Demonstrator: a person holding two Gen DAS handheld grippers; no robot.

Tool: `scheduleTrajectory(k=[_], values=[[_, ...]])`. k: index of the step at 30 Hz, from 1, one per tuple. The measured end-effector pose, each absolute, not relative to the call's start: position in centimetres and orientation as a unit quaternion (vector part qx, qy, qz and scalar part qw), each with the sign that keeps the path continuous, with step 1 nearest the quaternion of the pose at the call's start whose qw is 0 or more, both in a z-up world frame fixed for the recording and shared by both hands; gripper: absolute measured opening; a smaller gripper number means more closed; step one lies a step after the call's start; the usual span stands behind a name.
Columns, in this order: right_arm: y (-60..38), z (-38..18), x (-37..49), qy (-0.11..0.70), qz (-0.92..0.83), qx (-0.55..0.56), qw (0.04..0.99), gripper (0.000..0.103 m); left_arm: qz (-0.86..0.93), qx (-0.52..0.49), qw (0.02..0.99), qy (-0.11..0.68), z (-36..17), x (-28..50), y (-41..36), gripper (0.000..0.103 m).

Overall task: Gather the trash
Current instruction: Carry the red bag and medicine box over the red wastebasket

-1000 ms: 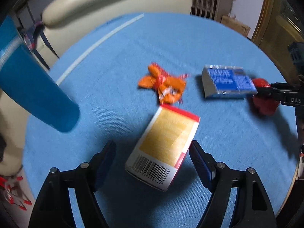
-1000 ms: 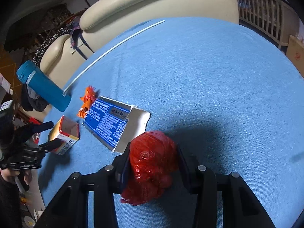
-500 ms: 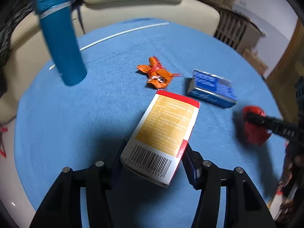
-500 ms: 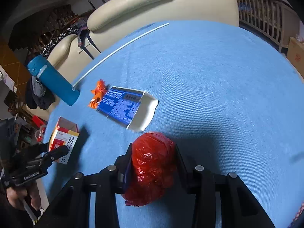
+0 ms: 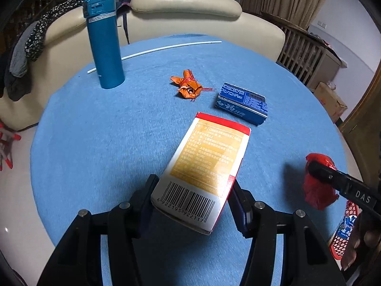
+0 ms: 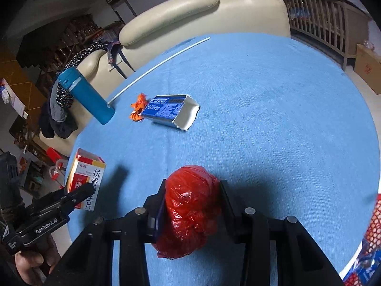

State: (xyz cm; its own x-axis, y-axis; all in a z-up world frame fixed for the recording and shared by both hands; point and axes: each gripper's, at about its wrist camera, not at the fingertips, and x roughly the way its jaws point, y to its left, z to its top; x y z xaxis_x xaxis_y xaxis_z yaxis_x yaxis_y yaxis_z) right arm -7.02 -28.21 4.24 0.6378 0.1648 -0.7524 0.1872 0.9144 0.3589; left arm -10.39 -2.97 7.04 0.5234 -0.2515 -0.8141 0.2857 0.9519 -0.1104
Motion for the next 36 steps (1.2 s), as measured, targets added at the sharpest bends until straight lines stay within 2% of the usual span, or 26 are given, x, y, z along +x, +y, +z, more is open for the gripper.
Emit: scheduleTrajectory(k=[36], values=[[-28.4,8.4,-14.3,0.367,-0.001,0.2,0.909,0.043,-0.138,0.036,0.894,0.425,9.4,-15.6,-5.9,0.058]])
